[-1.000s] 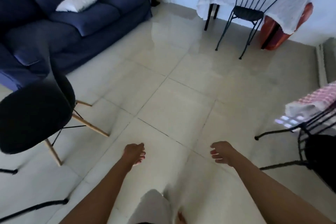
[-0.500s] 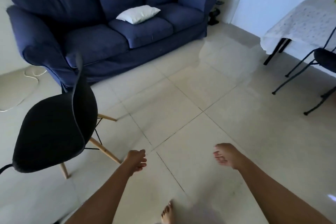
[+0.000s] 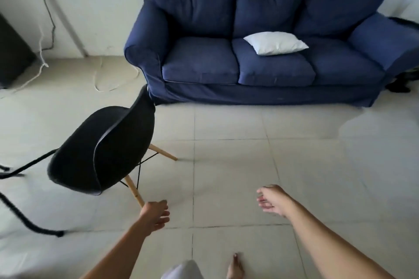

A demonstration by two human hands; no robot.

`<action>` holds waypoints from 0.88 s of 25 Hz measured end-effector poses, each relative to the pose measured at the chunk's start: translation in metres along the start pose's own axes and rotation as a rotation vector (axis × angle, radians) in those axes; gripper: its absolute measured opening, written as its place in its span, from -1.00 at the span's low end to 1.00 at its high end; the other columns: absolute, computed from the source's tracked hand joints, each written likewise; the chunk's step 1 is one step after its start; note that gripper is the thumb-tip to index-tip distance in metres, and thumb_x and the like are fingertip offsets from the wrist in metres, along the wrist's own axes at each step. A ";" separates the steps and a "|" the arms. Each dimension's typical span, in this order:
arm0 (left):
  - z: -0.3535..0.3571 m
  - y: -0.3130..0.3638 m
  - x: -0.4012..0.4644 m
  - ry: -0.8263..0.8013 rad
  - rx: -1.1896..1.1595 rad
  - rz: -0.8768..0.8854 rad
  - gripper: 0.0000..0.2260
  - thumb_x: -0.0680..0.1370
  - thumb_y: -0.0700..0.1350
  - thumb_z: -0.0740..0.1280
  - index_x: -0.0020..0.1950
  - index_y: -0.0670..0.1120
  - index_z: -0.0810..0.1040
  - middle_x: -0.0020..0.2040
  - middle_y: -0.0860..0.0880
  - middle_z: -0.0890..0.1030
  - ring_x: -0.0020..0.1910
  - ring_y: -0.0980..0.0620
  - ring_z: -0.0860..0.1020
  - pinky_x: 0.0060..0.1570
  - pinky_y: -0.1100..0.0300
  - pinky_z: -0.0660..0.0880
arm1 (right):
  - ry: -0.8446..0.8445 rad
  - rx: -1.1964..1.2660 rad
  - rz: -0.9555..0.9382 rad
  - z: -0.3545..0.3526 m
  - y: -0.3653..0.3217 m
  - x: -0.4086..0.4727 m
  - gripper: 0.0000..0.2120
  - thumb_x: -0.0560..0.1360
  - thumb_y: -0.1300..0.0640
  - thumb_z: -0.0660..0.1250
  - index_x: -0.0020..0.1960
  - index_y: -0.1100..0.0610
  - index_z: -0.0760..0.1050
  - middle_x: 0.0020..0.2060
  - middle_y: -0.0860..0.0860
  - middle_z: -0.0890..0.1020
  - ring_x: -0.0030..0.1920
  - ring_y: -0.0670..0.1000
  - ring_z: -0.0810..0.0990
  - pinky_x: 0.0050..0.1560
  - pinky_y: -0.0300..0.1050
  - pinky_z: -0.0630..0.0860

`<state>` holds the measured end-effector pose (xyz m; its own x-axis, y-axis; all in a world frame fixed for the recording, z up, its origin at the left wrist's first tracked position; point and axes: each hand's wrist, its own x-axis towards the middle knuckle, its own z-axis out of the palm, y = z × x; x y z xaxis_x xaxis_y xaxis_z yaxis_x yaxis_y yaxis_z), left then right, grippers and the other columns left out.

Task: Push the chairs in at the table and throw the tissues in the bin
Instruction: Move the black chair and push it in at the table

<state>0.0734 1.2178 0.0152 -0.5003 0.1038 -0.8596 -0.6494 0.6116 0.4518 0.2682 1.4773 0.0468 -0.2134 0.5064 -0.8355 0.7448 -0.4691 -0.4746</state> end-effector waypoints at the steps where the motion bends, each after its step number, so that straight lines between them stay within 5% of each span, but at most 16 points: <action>1: 0.003 0.006 -0.001 0.022 -0.046 -0.017 -0.81 0.57 -0.10 0.25 -0.18 -0.18 0.49 -0.30 -0.11 0.54 -0.38 -0.04 0.51 -0.36 0.19 0.39 | -0.013 -0.055 -0.031 -0.002 -0.024 0.011 -0.94 0.55 0.22 0.17 -0.02 0.14 0.40 -0.34 0.07 0.48 -0.39 0.02 0.43 -0.28 -0.18 0.38; 15: -0.039 0.079 0.022 0.283 -0.613 -0.087 -0.78 0.60 -0.09 0.22 -0.10 -0.22 0.54 -0.21 -0.15 0.57 -0.29 -0.06 0.53 -0.25 0.17 0.45 | -0.337 -0.530 -0.312 0.143 -0.261 0.069 -0.87 0.56 0.20 0.15 0.05 0.17 0.44 -0.30 0.08 0.51 -0.35 0.03 0.48 -0.32 -0.16 0.43; 22: -0.073 0.107 -0.003 0.383 -1.218 -0.044 -0.72 0.61 -0.02 0.17 -0.09 -0.21 0.52 -0.23 -0.13 0.56 -0.28 -0.04 0.52 -0.22 0.15 0.45 | -0.427 -0.475 -0.375 0.235 -0.351 0.066 -0.75 0.59 0.16 0.13 0.18 0.21 0.49 -0.21 0.12 0.59 -0.18 0.10 0.59 -0.10 -0.02 0.58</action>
<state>-0.0362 1.2257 0.0834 -0.4657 -0.2541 -0.8477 -0.6706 -0.5238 0.5253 -0.1560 1.5052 0.0932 -0.6623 0.2002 -0.7220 0.7464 0.0928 -0.6590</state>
